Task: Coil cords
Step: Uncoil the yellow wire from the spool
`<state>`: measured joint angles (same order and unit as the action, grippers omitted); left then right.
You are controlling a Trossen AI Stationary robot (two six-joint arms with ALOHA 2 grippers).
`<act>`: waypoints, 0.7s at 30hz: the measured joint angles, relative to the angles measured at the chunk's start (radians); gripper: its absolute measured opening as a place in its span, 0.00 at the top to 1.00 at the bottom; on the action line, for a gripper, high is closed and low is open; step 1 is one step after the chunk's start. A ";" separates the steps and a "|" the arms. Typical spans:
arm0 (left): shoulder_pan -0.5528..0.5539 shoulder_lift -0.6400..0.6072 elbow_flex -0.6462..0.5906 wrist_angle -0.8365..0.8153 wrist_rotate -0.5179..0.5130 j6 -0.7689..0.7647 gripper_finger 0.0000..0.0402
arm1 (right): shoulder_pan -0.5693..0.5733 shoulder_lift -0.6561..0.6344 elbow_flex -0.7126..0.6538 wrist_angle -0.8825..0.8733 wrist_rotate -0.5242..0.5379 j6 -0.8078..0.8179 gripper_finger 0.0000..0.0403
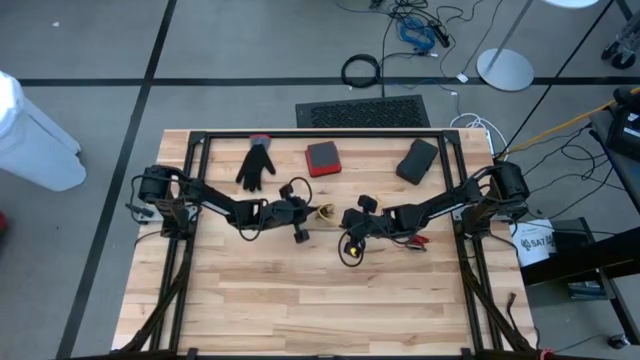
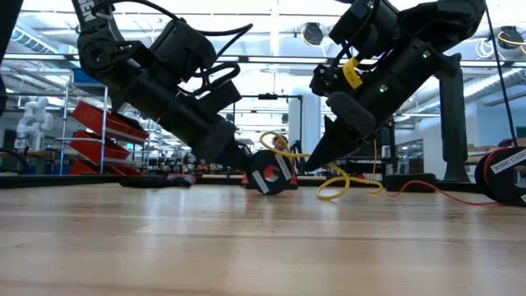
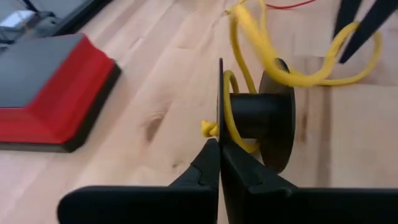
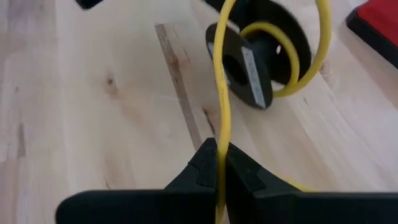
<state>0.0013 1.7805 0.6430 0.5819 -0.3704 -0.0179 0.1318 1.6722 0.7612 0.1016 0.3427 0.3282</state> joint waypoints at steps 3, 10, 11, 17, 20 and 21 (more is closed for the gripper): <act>0.001 0.000 0.000 0.000 -0.029 0.027 0.99 | 0.000 -0.021 0.000 -0.036 0.003 0.010 1.00; -0.004 -0.046 0.000 -0.009 -0.118 0.152 1.00 | 0.007 -0.091 0.000 -0.156 0.095 0.038 0.91; -0.007 -0.062 0.001 -0.015 -0.135 0.176 1.00 | 0.010 -0.105 0.000 -0.177 0.103 0.044 0.88; -0.034 -0.180 0.032 -0.111 -0.246 0.328 1.00 | 0.026 -0.192 0.000 -0.289 0.116 0.080 0.71; -0.048 -0.235 0.043 -0.124 -0.284 0.400 1.00 | 0.049 -0.237 0.000 -0.334 0.175 0.100 0.65; -0.053 -0.252 0.046 -0.126 -0.291 0.422 1.00 | 0.057 -0.252 0.000 -0.342 0.198 0.102 0.64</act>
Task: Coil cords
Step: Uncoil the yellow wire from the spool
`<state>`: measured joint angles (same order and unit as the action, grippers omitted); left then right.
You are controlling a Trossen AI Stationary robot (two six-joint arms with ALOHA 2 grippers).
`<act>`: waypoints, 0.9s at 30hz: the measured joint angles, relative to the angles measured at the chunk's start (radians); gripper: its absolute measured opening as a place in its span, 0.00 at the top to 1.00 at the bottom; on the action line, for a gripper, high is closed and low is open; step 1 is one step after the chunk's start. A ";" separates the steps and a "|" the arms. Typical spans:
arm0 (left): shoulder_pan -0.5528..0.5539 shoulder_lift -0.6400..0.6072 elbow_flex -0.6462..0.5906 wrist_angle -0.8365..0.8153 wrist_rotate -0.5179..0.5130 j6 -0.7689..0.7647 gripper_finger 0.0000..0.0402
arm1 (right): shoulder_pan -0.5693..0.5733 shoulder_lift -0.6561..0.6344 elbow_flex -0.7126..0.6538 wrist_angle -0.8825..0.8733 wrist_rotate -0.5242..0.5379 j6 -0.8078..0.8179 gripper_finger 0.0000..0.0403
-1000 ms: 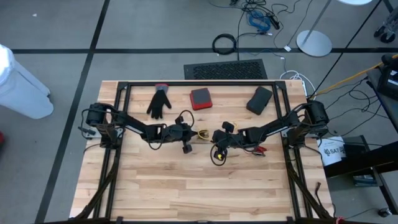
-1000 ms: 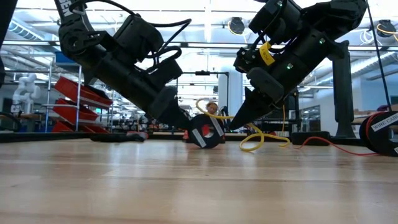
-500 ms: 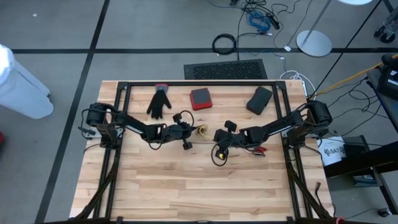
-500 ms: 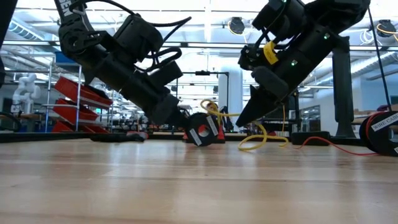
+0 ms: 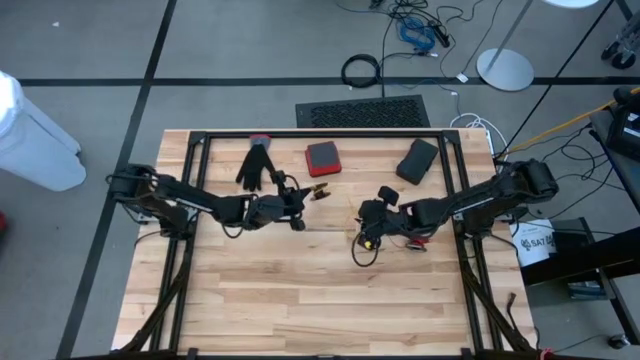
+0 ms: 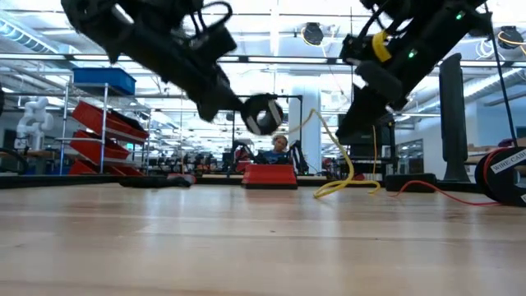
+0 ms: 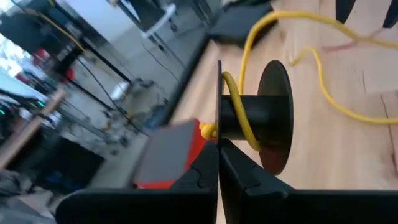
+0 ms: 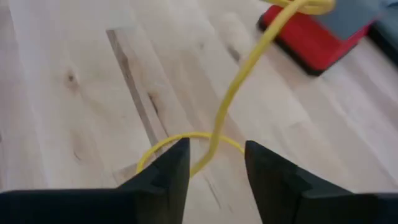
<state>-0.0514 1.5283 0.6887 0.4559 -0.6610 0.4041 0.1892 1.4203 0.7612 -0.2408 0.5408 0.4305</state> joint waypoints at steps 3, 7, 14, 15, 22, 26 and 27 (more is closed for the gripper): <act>-0.013 -0.044 0.016 -0.003 -0.004 0.043 1.00 | 0.030 -0.040 0.000 -0.010 0.089 -0.002 0.62; -0.031 -0.078 0.066 -0.062 -0.003 0.057 1.00 | 0.067 -0.077 0.000 0.007 0.217 -0.040 0.63; -0.077 -0.088 0.162 -0.154 -0.003 0.102 1.00 | 0.117 -0.088 0.000 0.113 0.405 -0.177 0.65; -0.082 -0.088 0.174 -0.165 -0.003 0.105 1.00 | 0.124 -0.088 0.000 0.128 0.430 -0.193 0.66; -0.109 -0.088 0.218 -0.178 -0.003 0.128 1.00 | 0.141 -0.088 0.000 0.249 0.502 -0.312 0.66; -0.111 -0.088 0.222 -0.178 -0.003 0.134 1.00 | 0.141 -0.088 0.000 0.320 0.514 -0.386 0.66; -0.111 -0.088 0.222 -0.179 -0.006 0.136 1.00 | 0.141 -0.088 0.000 0.328 0.525 -0.398 0.66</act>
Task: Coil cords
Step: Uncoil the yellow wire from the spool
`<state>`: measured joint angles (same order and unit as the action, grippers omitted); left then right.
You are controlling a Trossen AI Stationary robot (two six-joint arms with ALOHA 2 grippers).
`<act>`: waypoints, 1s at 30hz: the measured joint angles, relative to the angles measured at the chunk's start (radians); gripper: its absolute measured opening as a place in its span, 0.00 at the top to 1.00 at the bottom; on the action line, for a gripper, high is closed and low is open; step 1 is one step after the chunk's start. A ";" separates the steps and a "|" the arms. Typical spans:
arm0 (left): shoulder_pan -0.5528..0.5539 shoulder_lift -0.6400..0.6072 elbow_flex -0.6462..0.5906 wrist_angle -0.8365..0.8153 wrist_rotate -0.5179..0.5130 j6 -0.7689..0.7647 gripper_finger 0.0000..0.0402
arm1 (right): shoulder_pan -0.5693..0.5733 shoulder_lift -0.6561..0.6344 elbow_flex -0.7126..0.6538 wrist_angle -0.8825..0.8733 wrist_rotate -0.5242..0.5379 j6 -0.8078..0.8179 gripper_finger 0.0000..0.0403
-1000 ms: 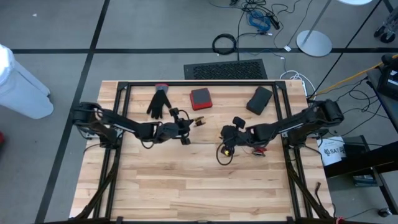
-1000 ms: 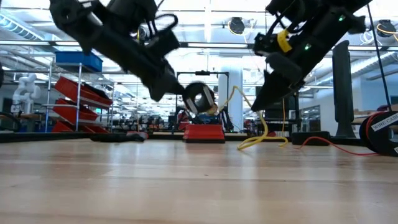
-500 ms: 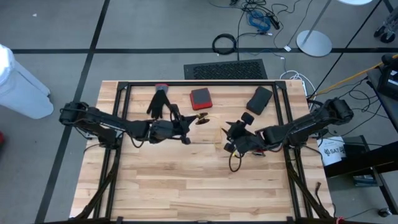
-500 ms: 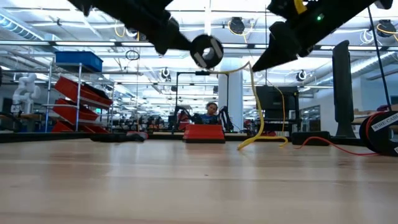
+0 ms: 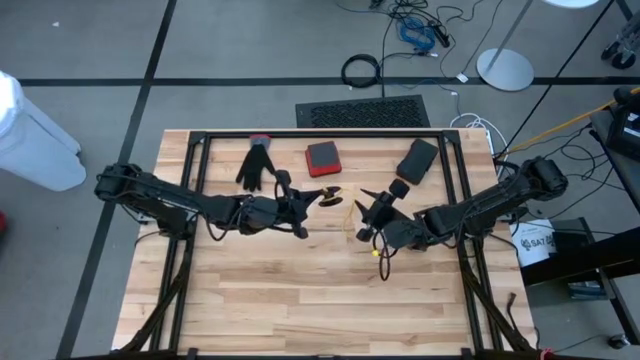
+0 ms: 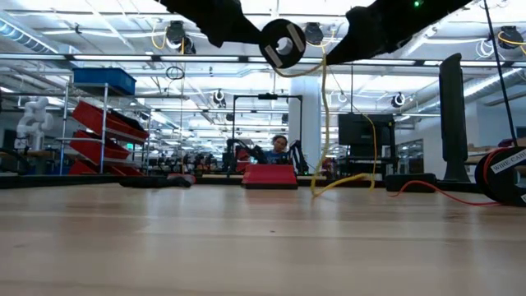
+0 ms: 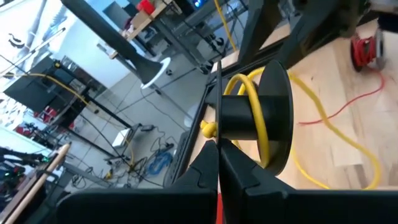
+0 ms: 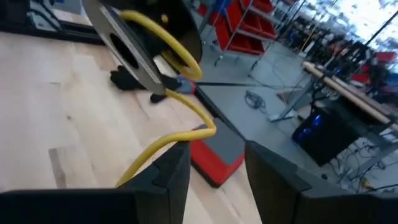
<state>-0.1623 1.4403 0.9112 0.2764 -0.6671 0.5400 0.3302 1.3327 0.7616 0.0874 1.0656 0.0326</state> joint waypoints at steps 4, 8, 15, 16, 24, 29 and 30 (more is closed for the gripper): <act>0.000 0.000 0.000 -0.023 -0.018 0.000 1.00 | 0.009 0.000 0.000 0.000 0.093 -0.029 0.66; 0.000 0.000 0.000 -0.028 -0.025 0.001 1.00 | 0.019 0.000 0.000 -0.001 0.143 -0.056 0.66; 0.000 0.000 0.000 -0.020 -0.022 0.000 1.00 | 0.017 -0.008 0.000 0.022 0.019 -0.018 0.66; 0.000 0.000 0.000 -0.015 -0.022 0.000 1.00 | 0.010 -0.008 0.000 0.024 -0.022 -0.003 0.66; 0.000 0.001 0.000 0.054 0.065 -0.008 1.00 | -0.067 -0.009 0.000 0.106 -0.208 0.033 0.66; -0.010 0.001 0.011 0.062 0.069 -0.008 1.00 | -0.115 -0.007 0.000 0.058 -0.283 0.034 0.66; -0.012 0.001 0.014 0.062 0.070 -0.008 1.00 | -0.120 -0.002 0.000 0.061 -0.305 0.034 0.66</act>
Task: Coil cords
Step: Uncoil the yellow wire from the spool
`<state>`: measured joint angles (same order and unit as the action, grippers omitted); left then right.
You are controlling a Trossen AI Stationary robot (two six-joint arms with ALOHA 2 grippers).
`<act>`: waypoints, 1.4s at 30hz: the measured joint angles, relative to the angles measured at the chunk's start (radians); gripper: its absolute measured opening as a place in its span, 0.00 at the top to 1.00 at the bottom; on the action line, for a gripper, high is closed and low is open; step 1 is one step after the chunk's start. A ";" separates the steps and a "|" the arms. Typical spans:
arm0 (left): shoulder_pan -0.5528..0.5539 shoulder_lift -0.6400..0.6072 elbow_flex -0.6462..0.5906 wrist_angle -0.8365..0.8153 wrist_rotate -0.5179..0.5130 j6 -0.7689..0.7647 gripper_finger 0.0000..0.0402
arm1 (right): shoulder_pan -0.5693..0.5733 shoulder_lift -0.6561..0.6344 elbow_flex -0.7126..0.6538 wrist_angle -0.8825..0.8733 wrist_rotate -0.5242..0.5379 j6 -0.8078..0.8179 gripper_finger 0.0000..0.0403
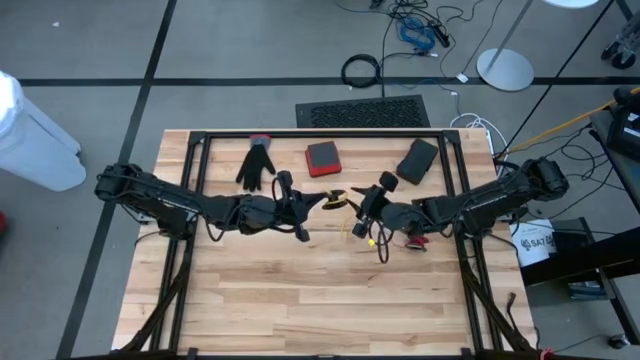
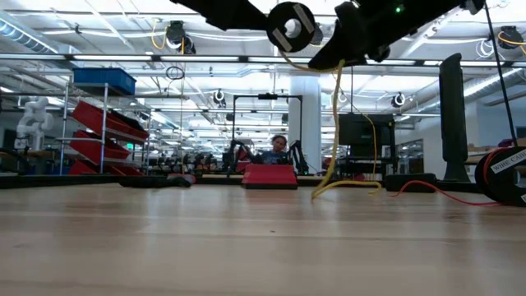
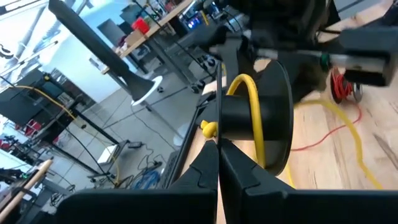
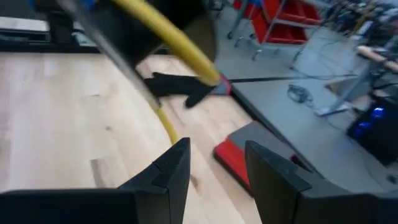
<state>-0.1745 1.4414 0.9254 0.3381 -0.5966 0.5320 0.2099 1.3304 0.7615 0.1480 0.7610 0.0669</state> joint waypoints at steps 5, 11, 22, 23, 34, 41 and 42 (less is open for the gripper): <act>-0.006 0.000 0.022 -0.002 0.027 0.000 1.00 | -0.006 0.026 0.000 -0.002 -0.014 0.000 0.66; -0.005 0.000 0.027 -0.019 0.028 0.002 1.00 | -0.004 0.042 0.000 -0.001 -0.008 0.000 0.66; -0.004 0.000 0.027 -0.052 0.021 0.000 1.00 | 0.035 0.020 0.000 0.061 -0.071 -0.025 0.72; -0.003 0.000 0.027 -0.051 0.021 0.000 1.00 | 0.034 0.019 0.000 0.064 -0.115 -0.018 0.72; -0.003 0.000 0.027 -0.024 0.053 -0.026 1.00 | 0.007 0.036 0.000 0.059 -0.135 -0.001 0.74; -0.003 0.000 0.027 -0.003 0.070 -0.030 1.00 | -0.001 0.074 0.000 0.066 -0.143 -0.001 0.87; -0.003 0.000 0.027 -0.002 0.071 -0.030 1.00 | -0.001 0.080 0.000 0.068 -0.145 -0.001 0.90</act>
<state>-0.1772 1.4414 0.9527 0.3356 -0.5257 0.5018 0.2092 1.4104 0.7616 0.2157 0.6163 0.0656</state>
